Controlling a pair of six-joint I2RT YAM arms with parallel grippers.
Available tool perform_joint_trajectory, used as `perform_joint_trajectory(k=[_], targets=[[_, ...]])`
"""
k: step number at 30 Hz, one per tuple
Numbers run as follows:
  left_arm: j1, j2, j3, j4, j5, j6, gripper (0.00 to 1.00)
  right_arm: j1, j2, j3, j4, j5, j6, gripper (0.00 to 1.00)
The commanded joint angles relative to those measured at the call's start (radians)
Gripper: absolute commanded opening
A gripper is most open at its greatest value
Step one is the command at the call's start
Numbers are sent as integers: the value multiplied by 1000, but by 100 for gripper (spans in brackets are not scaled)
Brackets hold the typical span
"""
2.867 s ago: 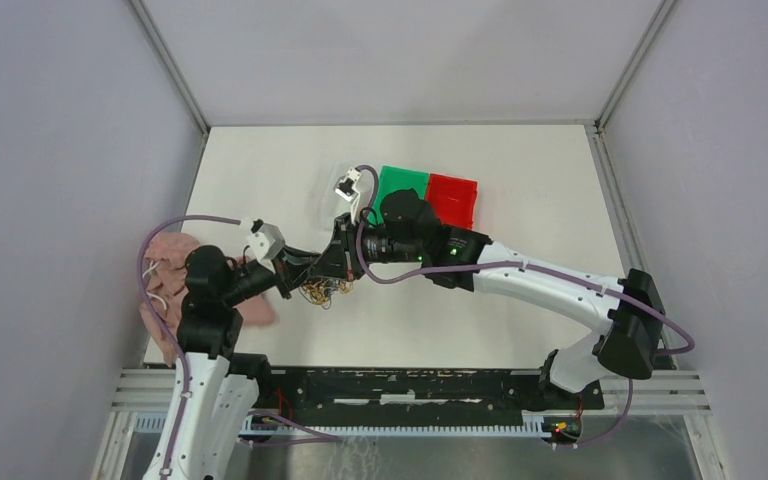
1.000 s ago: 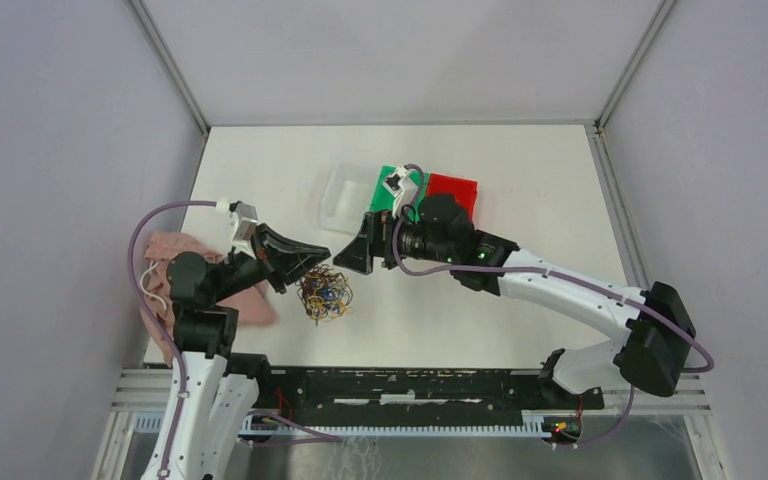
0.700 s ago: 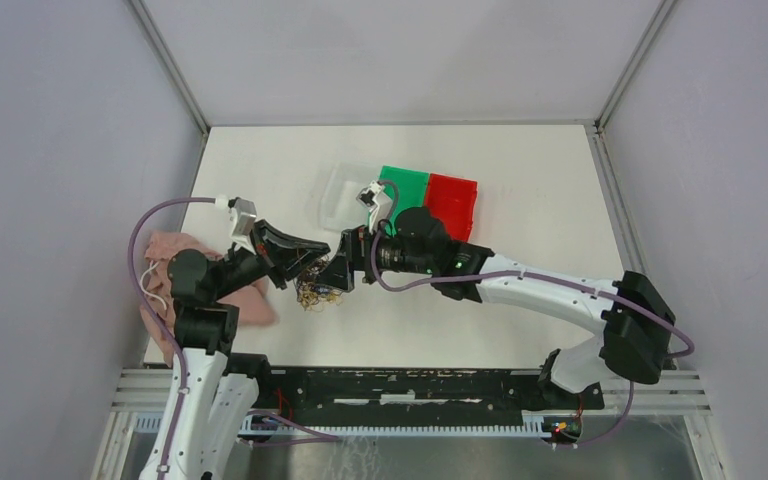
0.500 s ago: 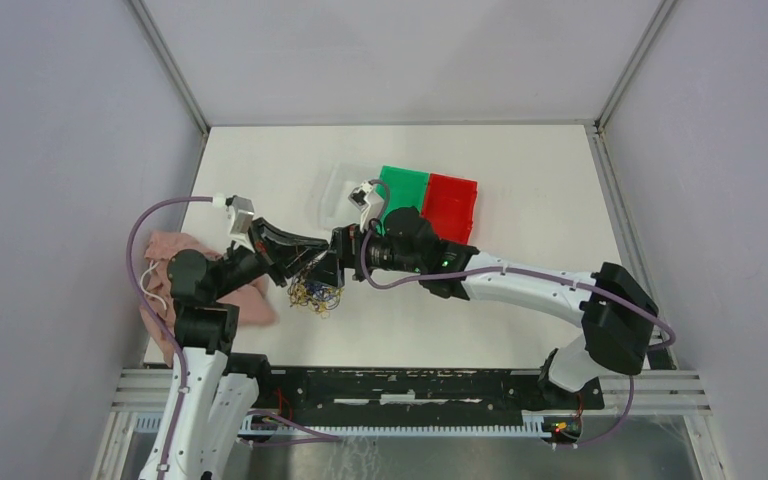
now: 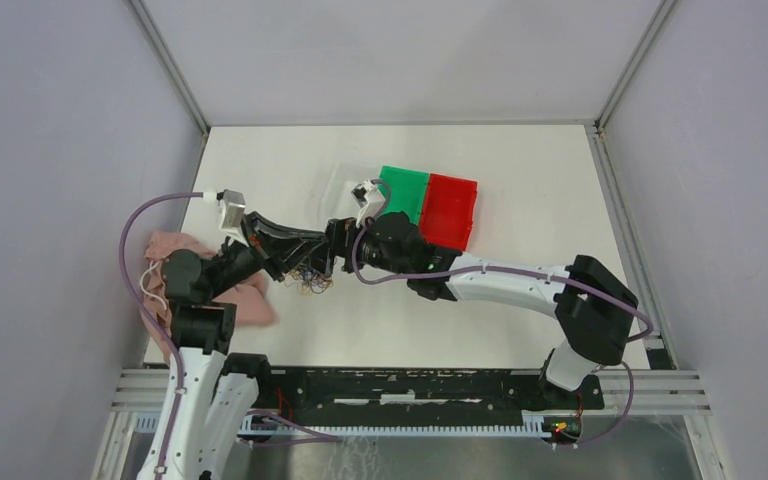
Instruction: Untangle the cables
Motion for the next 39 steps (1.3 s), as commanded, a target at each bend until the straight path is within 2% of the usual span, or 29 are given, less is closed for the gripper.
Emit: perform_joint_trajectory(k=[1,5,17,24,39], targets=[[-12,-18,91,59,64,-82,5,-6,31,-16,25,142,-3,98],[-12,1,136,60,55,-82,5,-19,46,-81,17,192,-8,97],[-11,100,297,87,50,-88,5,-56,88,-194,12,208,12,95],[-12,157,434,89,24,-25,3,-56,90,-302,52,218,23,94],[-11,346,797,119,-92,64,3,-59,69,-444,104,231,33,80]])
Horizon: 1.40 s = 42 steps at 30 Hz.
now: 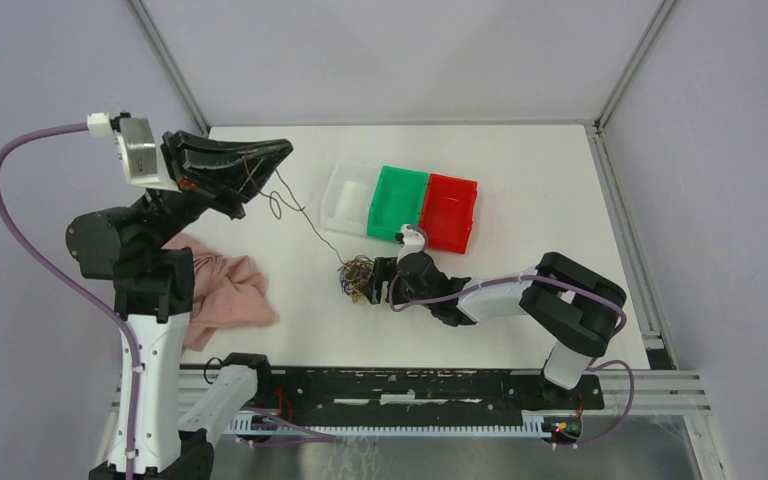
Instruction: Untangle the cables
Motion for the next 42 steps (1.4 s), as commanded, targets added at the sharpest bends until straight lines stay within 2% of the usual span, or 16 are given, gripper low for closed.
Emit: perform_joint_trajectory(k=[1,4,10,17,19,23,26,28,32,37,42], targets=[[-4,54,139,45,-58,57,3,-5,-14,-48,-6,27,11,78],[-4,98,231,56,-92,86,3,-5,-15,-79,14,30,22,74],[-3,199,450,60,-222,141,3,-4,-38,-122,22,51,28,73],[-4,352,741,69,-437,211,3,-5,-55,-160,27,65,32,72],[-4,405,839,56,-450,233,3,-4,-56,-172,35,66,35,72],[-3,475,941,74,-461,285,3,-5,-87,-200,21,81,30,71],[-3,547,1053,8,-451,271,3,-2,-188,-205,-20,69,-13,73],[-4,541,1017,-24,-388,258,4,8,-302,-174,-79,71,-64,83],[-4,446,778,67,-354,254,5,49,-470,-33,-234,66,-212,99],[-4,456,773,51,-355,280,5,92,-513,125,-287,-71,-368,100],[-3,477,819,38,-350,281,5,147,-406,250,-257,-174,-406,100]])
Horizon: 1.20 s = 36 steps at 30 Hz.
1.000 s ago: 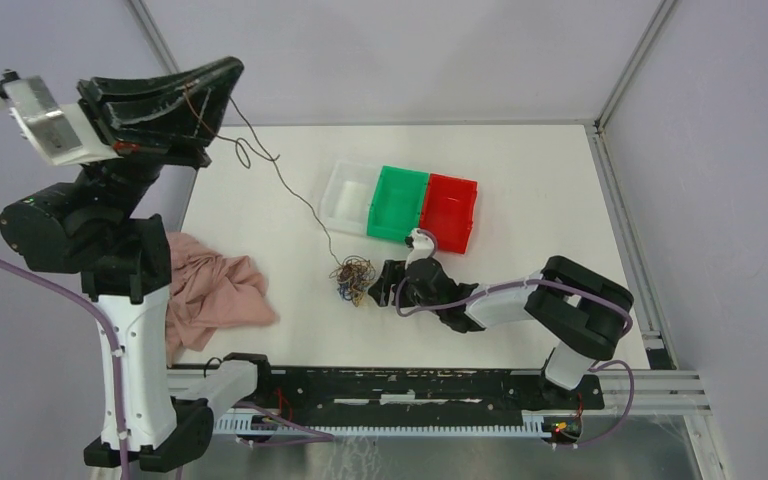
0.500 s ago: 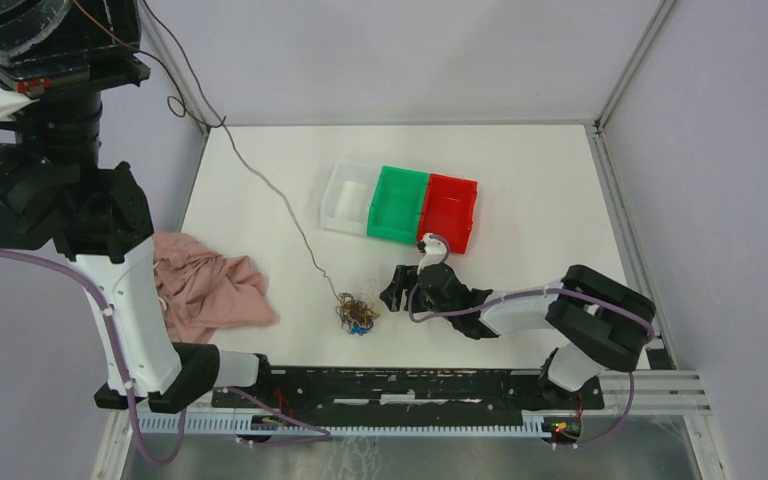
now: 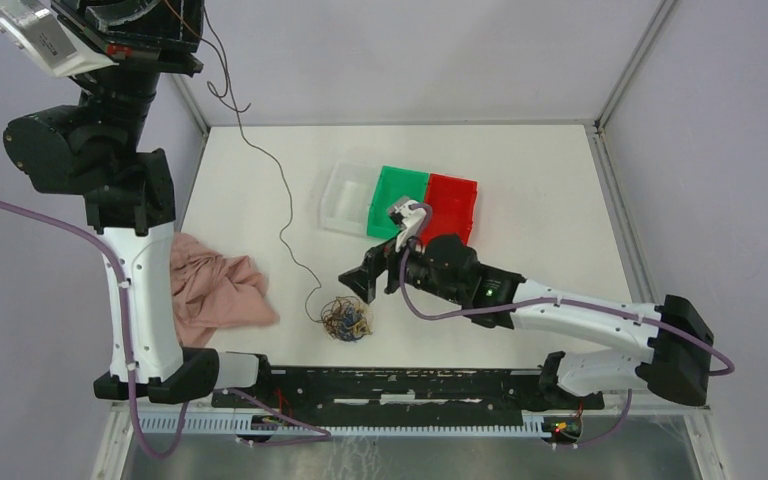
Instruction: Untangle the cables
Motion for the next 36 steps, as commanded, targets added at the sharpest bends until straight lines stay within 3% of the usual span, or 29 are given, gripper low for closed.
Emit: perform_joint_trajectory(k=[1,10,16,25,33,36], targets=[[-4,-2,61,20,11,47,5,47,126,122,-13,-106,-92,100],[-4,36,157,21,-24,92,5,111,422,295,4,-71,-72,100],[-3,39,164,95,-89,165,4,112,568,310,-38,59,-50,87],[-3,130,343,229,-266,370,4,78,577,135,4,238,-16,60],[-3,206,441,358,-346,610,3,18,477,-119,82,313,42,58],[-2,204,448,325,-342,613,3,-10,427,-197,97,336,69,62]])
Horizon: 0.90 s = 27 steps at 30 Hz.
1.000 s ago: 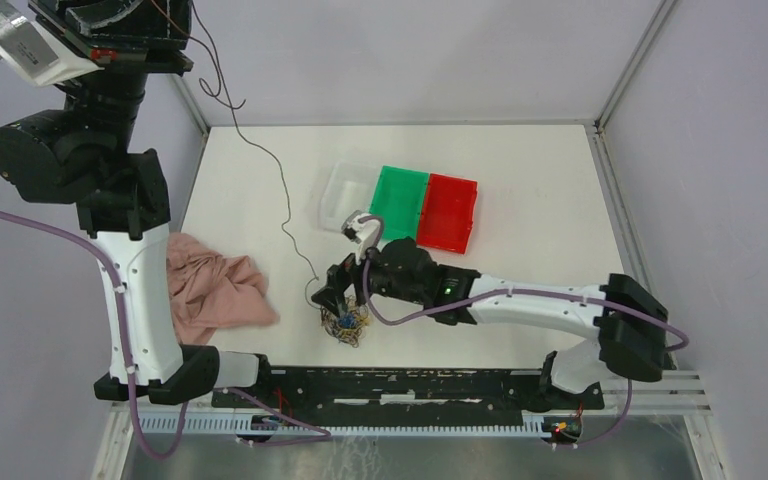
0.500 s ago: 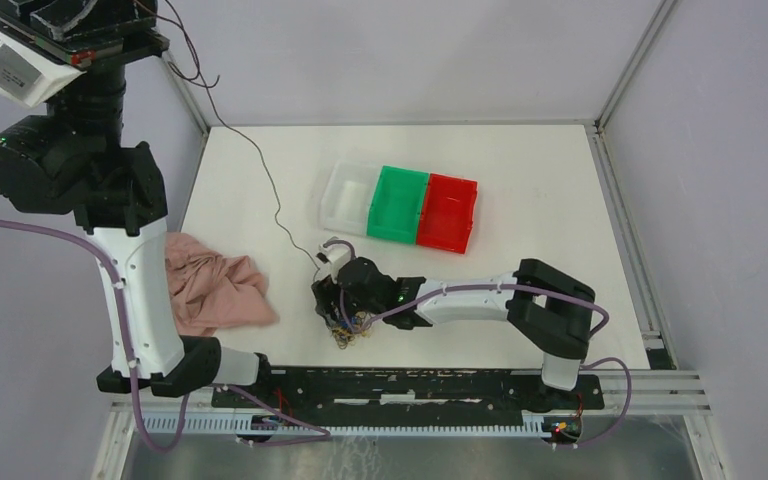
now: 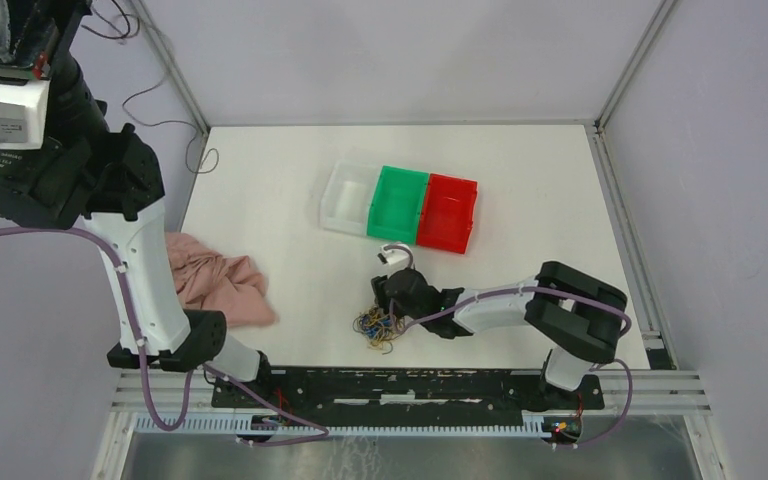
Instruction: Untangle the cables
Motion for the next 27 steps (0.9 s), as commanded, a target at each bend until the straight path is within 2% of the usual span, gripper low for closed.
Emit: perform_joint_trajectory(k=[1,4,6,10,15,21,27], targets=[[-3,-8,6,-18,-24,98,4,-39,-86,-110,30,65,51,66],[-4,-80,-140,-110,98,17,6,-46,-198,-113,6,50,23,81],[-4,-137,-249,-149,189,-31,6,-47,-273,-61,-44,24,-14,88],[-4,-228,-442,-197,320,-120,7,-47,-385,80,-168,-72,-105,96],[-5,-302,-618,-279,373,-198,7,-79,-416,235,-293,-91,-151,99],[-10,-354,-787,-314,377,-289,6,-143,-367,344,-268,-252,-160,99],[-69,-360,-886,-342,337,-297,6,-231,-259,455,-298,-315,-110,97]])
